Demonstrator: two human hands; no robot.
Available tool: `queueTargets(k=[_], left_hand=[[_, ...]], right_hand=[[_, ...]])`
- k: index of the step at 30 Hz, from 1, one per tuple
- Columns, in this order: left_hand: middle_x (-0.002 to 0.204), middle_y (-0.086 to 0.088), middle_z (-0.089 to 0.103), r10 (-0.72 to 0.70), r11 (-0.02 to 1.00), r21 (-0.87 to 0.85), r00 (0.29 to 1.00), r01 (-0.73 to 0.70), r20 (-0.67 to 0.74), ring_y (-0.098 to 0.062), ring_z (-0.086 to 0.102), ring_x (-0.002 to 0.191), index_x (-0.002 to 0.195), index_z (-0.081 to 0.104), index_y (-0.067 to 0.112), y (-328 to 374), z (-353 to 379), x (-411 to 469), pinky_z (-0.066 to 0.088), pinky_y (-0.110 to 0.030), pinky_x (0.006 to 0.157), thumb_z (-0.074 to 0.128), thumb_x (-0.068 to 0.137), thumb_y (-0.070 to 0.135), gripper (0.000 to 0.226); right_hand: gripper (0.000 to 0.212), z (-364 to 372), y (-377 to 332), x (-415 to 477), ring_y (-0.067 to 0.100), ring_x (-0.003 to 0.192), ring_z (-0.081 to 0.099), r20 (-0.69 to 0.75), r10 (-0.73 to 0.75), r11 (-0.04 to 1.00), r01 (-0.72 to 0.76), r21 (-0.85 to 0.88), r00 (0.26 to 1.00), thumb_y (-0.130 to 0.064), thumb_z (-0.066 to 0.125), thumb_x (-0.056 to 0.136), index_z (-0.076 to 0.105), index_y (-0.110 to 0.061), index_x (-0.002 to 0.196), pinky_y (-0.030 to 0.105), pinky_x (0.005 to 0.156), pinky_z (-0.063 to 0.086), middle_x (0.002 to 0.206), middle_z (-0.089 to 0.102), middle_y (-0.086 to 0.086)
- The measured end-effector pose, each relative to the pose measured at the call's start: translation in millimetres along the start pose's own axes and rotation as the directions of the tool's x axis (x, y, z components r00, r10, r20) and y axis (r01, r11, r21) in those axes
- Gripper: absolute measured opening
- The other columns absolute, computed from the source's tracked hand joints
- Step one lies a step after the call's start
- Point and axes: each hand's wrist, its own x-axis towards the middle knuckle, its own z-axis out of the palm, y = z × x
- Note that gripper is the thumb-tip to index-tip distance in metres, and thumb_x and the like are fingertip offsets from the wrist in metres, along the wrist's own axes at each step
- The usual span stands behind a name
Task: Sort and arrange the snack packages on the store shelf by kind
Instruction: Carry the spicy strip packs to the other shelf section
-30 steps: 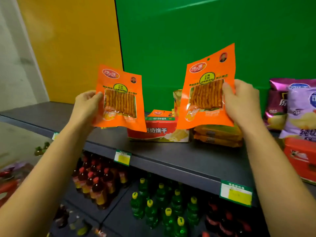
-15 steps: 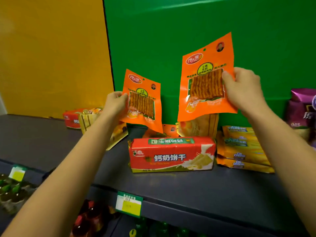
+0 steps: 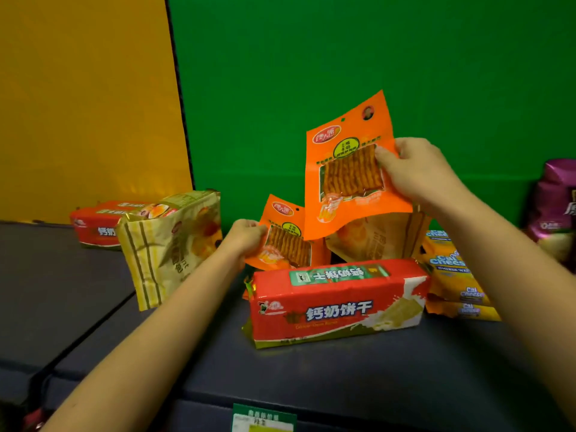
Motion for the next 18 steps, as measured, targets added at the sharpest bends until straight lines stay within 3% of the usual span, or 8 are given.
queueTargets(k=[3, 7, 9, 11, 13, 15, 18], left_hand=[[0.040, -0.001, 0.057, -0.034, 0.999, 0.027, 0.997, 0.032, 0.069, -0.012, 0.051, 0.034, 0.060, 0.051, 0.010, -19, 5, 2, 0.038, -0.016, 0.040, 0.046, 0.093, 0.007, 0.033], [0.081, -0.011, 0.060, 0.052, 0.966, 0.248, 0.997, -0.066, 0.062, -0.021, 0.055, 0.078, 0.061, 0.052, 0.018, -30, 10, 9, 0.040, -0.028, 0.071, 0.057, 0.087, 0.018, 0.027], [0.088, -0.009, 0.063, 0.100, 0.944, 0.307, 0.992, -0.119, 0.076, -0.023, 0.060, 0.087, 0.070, 0.059, 0.017, -31, 9, 8, 0.042, -0.029, 0.075, 0.062, 0.084, 0.023, 0.015], [0.095, -0.012, 0.068, 0.110, 0.938, 0.322, 0.990, -0.131, 0.083, -0.025, 0.063, 0.095, 0.088, 0.068, 0.008, -33, 7, 9, 0.046, -0.031, 0.081, 0.065, 0.082, 0.026, 0.019], [0.095, -0.015, 0.070, 0.106, 0.940, 0.316, 0.991, -0.127, 0.083, -0.028, 0.065, 0.091, 0.091, 0.069, 0.007, -37, 5, 12, 0.048, -0.032, 0.079, 0.062, 0.083, 0.024, 0.019], [0.079, -0.013, 0.066, 0.099, 0.939, 0.322, 0.991, -0.125, 0.094, -0.026, 0.059, 0.073, 0.084, 0.069, 0.011, -38, 2, 12, 0.044, -0.030, 0.067, 0.055, 0.087, 0.020, 0.016], [0.062, -0.004, 0.059, 0.058, 0.976, 0.203, 0.991, -0.082, 0.121, -0.021, 0.051, 0.065, 0.071, 0.064, 0.015, -42, -1, 19, 0.041, -0.027, 0.066, 0.049, 0.091, 0.015, 0.026]], right_hand=[[0.036, 16, -9, -5, 0.036, 0.099, 0.058, 0.095, 0.039, 0.999, -0.035, -0.041, 0.995, -0.027, 0.043, 0.095, 0.064, 0.003, 0.096, 0.034, 0.068, 0.033, 0.103, 0.065, 0.024], [0.035, 44, -22, -8, 0.036, 0.104, 0.057, 0.228, 0.098, 0.991, -0.073, -0.116, 0.969, -0.025, 0.043, 0.095, 0.063, 0.003, 0.101, 0.034, 0.079, 0.042, 0.110, 0.063, 0.025], [0.036, 56, -29, -8, 0.036, 0.107, 0.057, 0.291, 0.145, 0.980, -0.096, -0.176, 0.946, -0.025, 0.043, 0.095, 0.061, 0.004, 0.105, 0.034, 0.083, 0.044, 0.115, 0.062, 0.025], [0.036, 67, -36, -7, 0.035, 0.108, 0.057, 0.354, 0.178, 0.967, -0.096, -0.237, 0.918, -0.025, 0.042, 0.096, 0.060, 0.003, 0.108, 0.033, 0.081, 0.044, 0.117, 0.061, 0.023], [0.028, 77, -39, -4, 0.032, 0.092, 0.060, 0.417, 0.208, 0.959, -0.101, -0.264, 0.885, -0.021, 0.042, 0.096, 0.060, 0.000, 0.096, 0.031, 0.063, 0.041, 0.102, 0.061, 0.022], [0.026, 85, -40, -3, 0.025, 0.060, 0.050, 0.489, 0.256, 0.955, -0.142, -0.259, 0.834, -0.012, 0.046, 0.094, 0.051, -0.006, 0.070, 0.026, 0.048, 0.031, 0.076, 0.055, 0.015], [0.032, 94, -36, -5, 0.017, 0.049, 0.040, 0.566, 0.337, 0.941, -0.251, -0.227, 0.752, -0.003, 0.045, 0.092, 0.043, -0.010, 0.061, 0.023, 0.046, 0.028, 0.061, 0.046, 0.008]])
